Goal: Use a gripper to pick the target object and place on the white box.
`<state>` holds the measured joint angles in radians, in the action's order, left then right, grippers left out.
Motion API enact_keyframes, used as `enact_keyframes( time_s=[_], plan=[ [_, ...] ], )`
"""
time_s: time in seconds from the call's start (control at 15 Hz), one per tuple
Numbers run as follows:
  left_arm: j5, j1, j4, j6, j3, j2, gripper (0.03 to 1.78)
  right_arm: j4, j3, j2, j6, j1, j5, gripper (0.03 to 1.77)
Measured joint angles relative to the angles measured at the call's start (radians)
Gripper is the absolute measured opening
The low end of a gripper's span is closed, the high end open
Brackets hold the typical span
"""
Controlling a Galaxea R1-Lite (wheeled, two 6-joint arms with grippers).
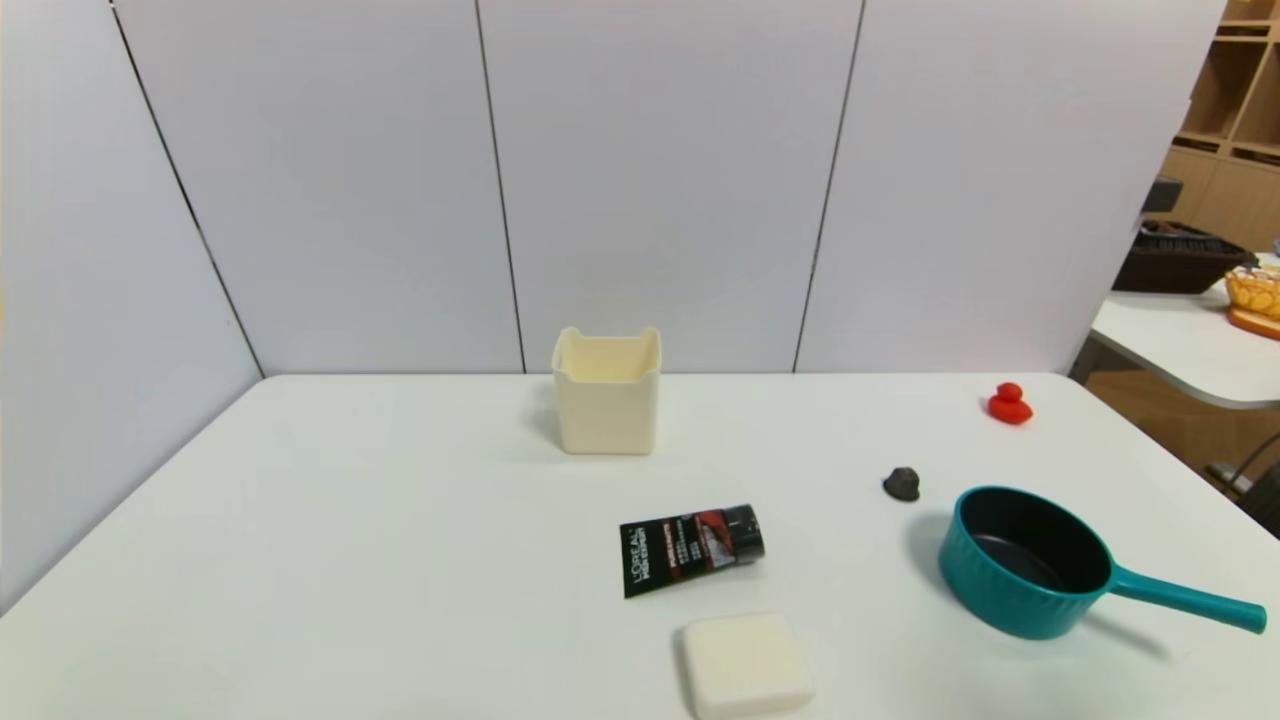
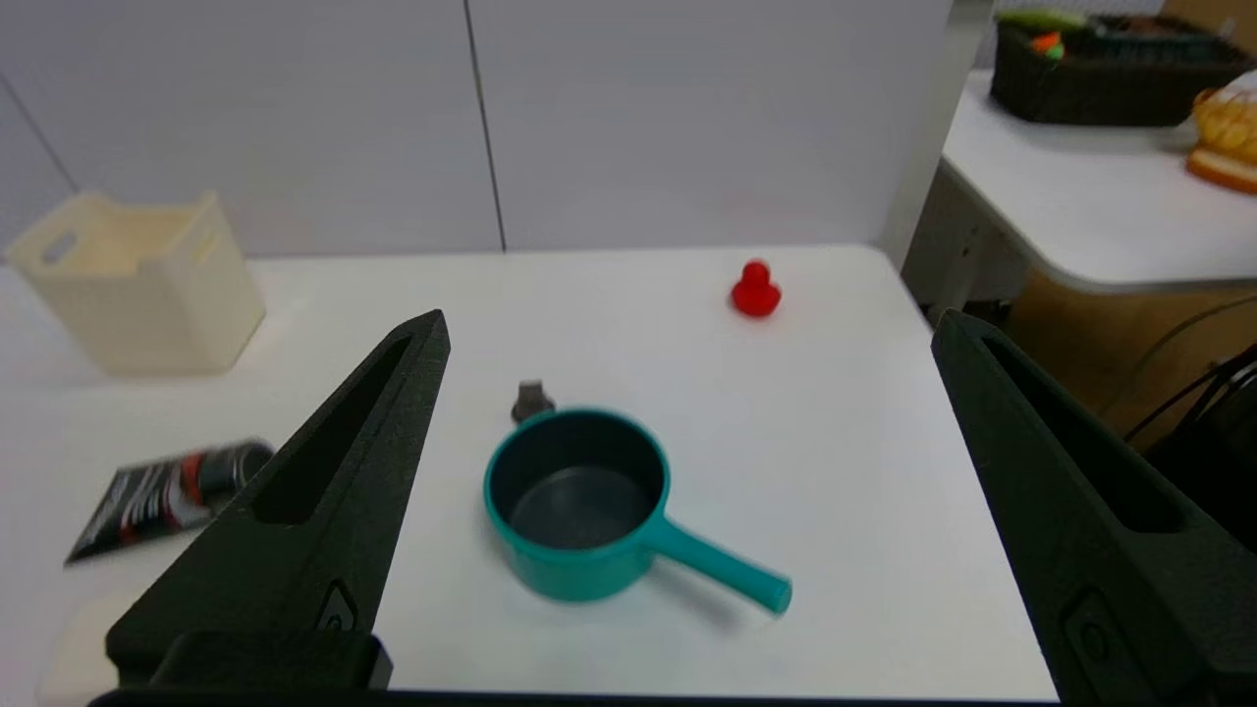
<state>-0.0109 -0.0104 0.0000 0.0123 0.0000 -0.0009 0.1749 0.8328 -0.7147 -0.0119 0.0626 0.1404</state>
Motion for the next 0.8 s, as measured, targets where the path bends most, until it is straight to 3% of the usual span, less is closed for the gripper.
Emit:
enact_keyframes(
  time_s=[0.13, 0.33, 0.6, 0.8],
  plan=[
    [0.000, 0.000, 0.000, 0.000, 0.000, 0.000, 1.69, 0.038, 0.219, -0.156, -0.032, 0.006, 0.047, 1.70],
    [0.000, 0.000, 0.000, 0.000, 0.000, 0.000, 1.69, 0.223, 0.538, -0.342, -0.069, 0.011, 0.069, 1.70],
    [0.000, 0.000, 0.000, 0.000, 0.000, 0.000, 1.69, 0.707, 0.984, -0.593, -0.156, -0.015, 0.080, 1.70],
    [0.000, 0.000, 0.000, 0.000, 0.000, 0.000, 1.69, 1.069, 1.094, -0.731, -0.352, -0.133, 0.055, 1.70]
  ],
)
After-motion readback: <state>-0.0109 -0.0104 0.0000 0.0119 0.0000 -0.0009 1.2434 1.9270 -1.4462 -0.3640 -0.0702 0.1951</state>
